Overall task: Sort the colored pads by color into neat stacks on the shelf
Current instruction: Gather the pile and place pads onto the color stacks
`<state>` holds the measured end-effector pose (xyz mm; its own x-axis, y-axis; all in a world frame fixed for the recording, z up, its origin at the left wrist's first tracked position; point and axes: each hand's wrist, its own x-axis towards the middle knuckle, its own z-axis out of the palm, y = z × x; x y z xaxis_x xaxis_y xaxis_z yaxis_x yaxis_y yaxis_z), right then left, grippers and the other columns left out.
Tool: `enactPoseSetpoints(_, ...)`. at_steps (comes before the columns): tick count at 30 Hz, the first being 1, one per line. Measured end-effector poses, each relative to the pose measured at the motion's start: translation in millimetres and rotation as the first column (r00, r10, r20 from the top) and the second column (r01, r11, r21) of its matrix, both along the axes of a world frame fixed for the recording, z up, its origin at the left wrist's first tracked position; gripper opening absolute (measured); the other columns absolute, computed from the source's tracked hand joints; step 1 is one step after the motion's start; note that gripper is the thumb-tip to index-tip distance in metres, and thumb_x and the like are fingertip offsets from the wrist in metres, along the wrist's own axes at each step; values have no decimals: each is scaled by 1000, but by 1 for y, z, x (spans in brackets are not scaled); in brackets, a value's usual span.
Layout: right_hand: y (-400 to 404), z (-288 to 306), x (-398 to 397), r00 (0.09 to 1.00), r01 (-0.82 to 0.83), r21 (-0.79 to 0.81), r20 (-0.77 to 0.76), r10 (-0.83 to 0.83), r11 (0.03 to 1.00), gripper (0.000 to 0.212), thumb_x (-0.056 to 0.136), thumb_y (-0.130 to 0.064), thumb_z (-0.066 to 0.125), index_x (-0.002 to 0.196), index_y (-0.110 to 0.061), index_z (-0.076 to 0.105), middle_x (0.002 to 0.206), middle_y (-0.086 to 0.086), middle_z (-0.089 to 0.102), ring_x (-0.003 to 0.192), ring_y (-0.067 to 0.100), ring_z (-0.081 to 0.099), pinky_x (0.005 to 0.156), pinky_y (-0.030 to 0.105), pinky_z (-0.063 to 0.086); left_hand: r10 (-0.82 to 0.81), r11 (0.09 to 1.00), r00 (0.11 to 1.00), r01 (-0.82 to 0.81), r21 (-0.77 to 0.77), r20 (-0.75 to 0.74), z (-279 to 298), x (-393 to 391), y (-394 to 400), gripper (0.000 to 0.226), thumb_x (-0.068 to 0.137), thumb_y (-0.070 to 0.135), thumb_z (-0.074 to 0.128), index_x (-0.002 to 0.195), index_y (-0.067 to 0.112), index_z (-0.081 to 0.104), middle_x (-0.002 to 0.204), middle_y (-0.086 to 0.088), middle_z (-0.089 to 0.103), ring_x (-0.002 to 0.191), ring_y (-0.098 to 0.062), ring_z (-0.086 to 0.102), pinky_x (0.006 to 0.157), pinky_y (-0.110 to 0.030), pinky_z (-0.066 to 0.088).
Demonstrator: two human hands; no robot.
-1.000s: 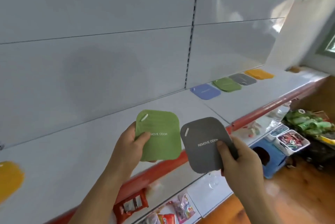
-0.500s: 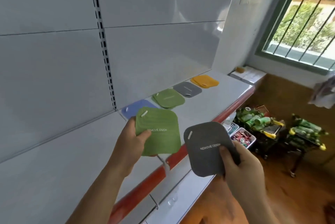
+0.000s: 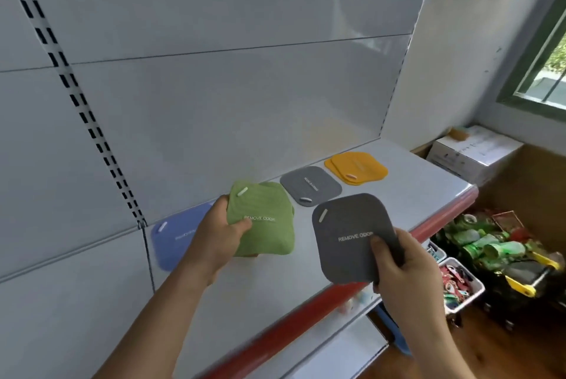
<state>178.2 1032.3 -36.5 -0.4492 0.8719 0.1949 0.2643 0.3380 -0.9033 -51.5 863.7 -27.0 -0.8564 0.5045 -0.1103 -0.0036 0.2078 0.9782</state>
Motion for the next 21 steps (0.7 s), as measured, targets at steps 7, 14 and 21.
enactPoseSetpoints(7,104,5,-32,967,-253,-49,23,254,966,15,101,-23,58,91,-30,68,62,0,66,57,27,62,53,40,50,250,940,959,-273,-203,-132,-12,6,55,29,97,12,67,120,29,63,109,9,74,103,-14,69,79,-29,52)
enactPoseSetpoints(14,151,5,-83,920,-385,-63,52,388,921,20,101,-23,56,84,-31,63,54,1,64,47,21,59,48,29,41,373,868,913,-406,-287,-164,-17,-3,85,29,93,14,67,119,26,61,110,6,73,106,-23,68,88,-37,53)
enactPoseSetpoints(21,168,1,-138,915,-389,-107,74,397,915,18,98,-20,53,85,-25,63,57,4,68,47,24,61,50,35,49,180,666,850,-476,-575,-495,-30,-11,104,65,95,20,61,153,24,32,125,-10,68,108,-37,66,77,-39,49)
